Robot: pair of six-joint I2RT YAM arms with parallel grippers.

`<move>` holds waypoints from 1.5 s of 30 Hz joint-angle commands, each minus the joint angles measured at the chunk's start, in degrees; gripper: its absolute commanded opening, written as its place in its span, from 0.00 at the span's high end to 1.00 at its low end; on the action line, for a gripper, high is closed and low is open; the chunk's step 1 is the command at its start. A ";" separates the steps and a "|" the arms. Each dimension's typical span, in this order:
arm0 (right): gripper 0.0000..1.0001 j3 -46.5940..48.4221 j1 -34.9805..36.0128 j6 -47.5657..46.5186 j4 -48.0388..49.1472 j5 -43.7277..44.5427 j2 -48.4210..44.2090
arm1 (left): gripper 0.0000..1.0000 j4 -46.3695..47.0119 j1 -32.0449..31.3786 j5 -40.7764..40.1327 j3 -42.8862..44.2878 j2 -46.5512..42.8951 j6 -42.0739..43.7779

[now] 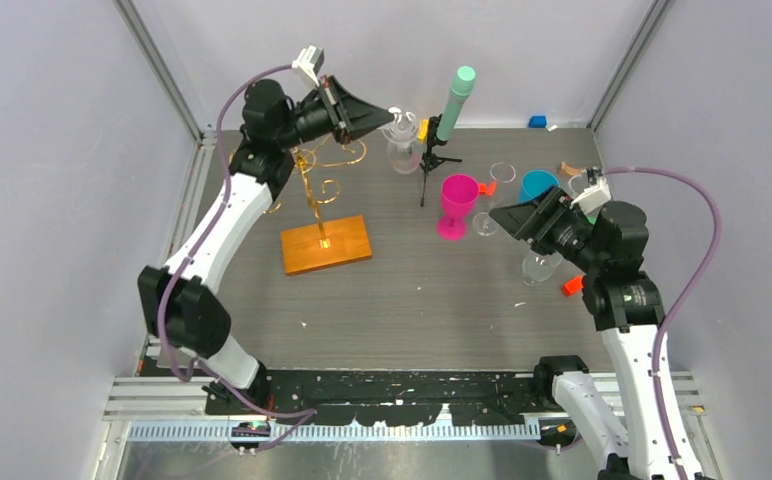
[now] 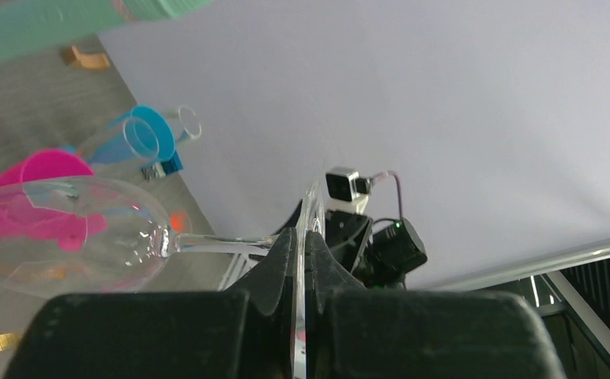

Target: Take the wine glass off the wine glass rack

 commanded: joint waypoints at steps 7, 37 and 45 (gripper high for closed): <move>0.26 -8.90 4.40 14.88 44.42 -13.38 -1.18 | 1.00 -3.27 -5.45 -5.26 -15.15 -18.74 -0.03; 0.47 -0.51 37.55 -26.09 46.17 -1.61 18.18 | 1.00 6.66 -8.56 -5.61 -35.05 -32.69 -21.46; 0.95 -1.85 37.55 -23.02 48.43 1.39 18.24 | 1.00 8.95 -8.61 -6.22 -34.58 -32.69 -20.99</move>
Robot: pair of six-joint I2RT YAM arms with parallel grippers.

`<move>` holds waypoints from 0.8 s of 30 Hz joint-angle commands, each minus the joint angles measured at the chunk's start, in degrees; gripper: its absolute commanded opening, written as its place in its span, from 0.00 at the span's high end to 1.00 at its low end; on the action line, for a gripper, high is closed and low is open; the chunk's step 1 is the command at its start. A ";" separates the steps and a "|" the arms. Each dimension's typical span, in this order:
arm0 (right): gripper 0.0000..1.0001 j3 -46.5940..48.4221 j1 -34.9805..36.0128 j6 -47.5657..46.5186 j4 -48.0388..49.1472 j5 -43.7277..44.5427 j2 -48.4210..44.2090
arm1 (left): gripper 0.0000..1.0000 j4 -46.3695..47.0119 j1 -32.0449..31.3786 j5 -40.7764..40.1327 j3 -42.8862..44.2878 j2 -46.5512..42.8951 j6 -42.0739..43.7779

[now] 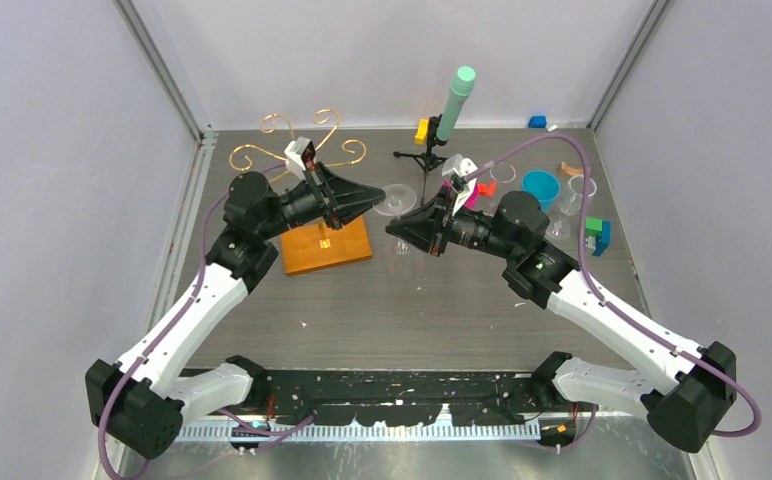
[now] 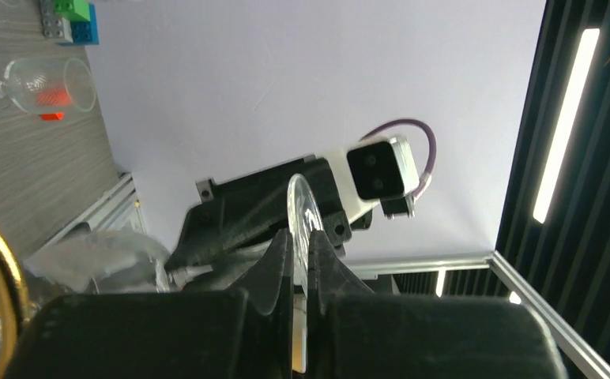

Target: Take the wine glass off the wine glass rack

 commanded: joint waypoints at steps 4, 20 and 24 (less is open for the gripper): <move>1.00 -0.15 0.09 5.06 7.70 7.37 -2.40 | 0.69 5.28 -0.29 0.42 2.23 -3.03 3.77; 1.00 -6.49 0.18 22.79 19.90 51.27 -11.14 | 0.20 5.23 -2.20 -4.19 -1.46 -5.84 16.69; 1.00 -9.64 0.18 31.45 25.45 59.36 -12.17 | 0.19 3.84 -6.09 -5.37 0.16 -5.10 22.00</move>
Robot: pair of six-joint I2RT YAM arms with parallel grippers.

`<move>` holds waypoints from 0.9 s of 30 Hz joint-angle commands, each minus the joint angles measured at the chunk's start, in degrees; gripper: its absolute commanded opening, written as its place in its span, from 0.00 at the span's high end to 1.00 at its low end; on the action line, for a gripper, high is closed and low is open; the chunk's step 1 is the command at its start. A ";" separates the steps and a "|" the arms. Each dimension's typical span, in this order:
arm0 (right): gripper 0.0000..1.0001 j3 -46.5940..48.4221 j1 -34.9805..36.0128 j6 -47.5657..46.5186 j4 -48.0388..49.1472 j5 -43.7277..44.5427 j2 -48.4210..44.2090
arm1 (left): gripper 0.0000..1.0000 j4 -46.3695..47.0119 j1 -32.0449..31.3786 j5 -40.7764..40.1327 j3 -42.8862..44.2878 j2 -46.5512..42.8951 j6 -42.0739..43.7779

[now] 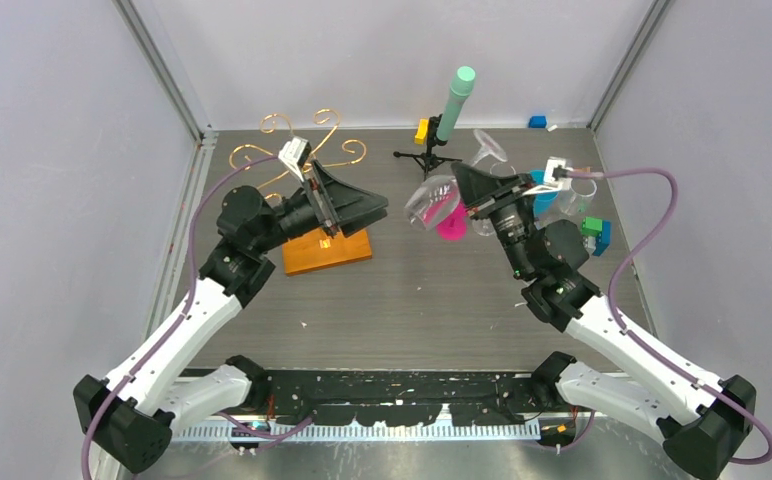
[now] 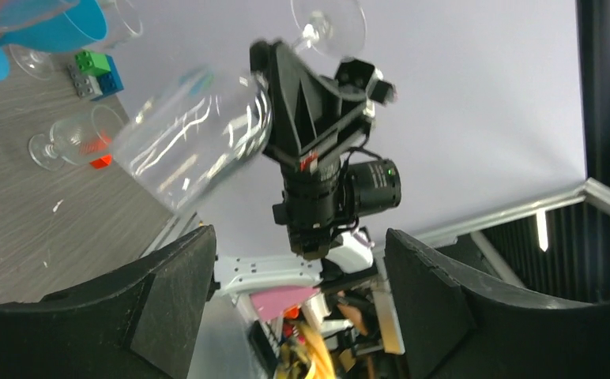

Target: Take the wine glass off the wine glass rack

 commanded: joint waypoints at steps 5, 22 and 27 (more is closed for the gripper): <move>1.00 -3.08 -0.11 21.10 12.43 17.14 -1.82 | 0.18 5.65 -6.49 -3.56 2.61 2.18 6.12; 1.00 -5.56 0.19 29.32 13.36 10.25 -2.01 | 0.27 16.93 -10.46 -12.49 2.71 8.14 -13.07; 1.00 -6.07 0.32 29.17 15.12 10.27 -0.26 | 0.42 20.82 -11.88 -15.51 3.01 9.45 -18.19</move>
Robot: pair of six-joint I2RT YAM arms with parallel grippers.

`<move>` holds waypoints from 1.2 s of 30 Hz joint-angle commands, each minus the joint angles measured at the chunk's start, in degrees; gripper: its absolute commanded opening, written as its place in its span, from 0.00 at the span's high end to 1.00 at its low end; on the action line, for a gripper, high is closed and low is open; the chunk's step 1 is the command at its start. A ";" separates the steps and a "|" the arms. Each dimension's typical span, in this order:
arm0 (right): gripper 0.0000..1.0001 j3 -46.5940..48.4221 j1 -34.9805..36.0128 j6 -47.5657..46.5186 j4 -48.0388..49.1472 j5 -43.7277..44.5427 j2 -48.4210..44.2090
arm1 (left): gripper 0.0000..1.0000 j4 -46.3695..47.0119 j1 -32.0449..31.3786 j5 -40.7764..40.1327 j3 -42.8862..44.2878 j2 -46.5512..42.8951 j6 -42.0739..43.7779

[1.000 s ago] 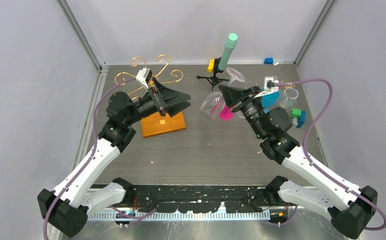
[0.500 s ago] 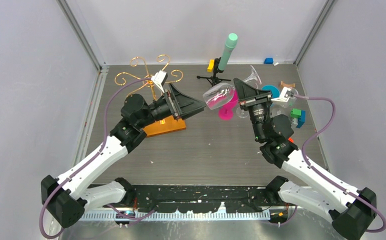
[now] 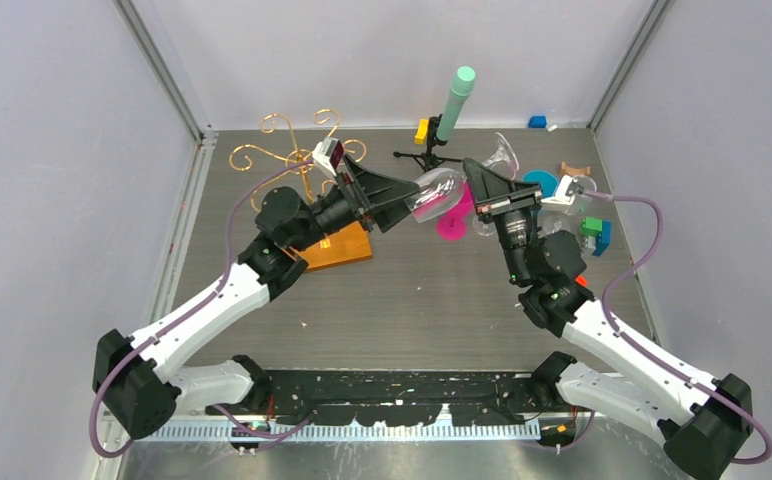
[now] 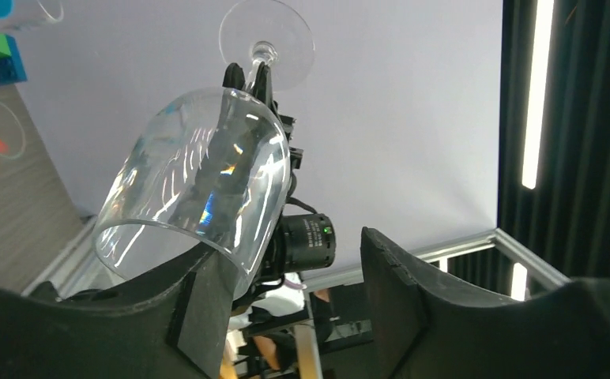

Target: Take the wine glass off the wine glass rack

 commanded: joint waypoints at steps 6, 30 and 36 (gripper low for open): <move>1.00 -0.98 0.46 0.99 7.71 0.96 1.13 | 0.66 7.37 -1.46 -5.95 2.78 0.01 -5.65; 0.42 1.70 0.46 -1.23 -5.94 -0.62 -4.97 | 1.00 -9.94 -1.46 -2.95 13.38 0.39 22.05; 0.38 3.11 0.46 -3.15 -21.84 1.12 -11.70 | 1.00 -23.27 -1.54 0.28 18.55 1.91 33.59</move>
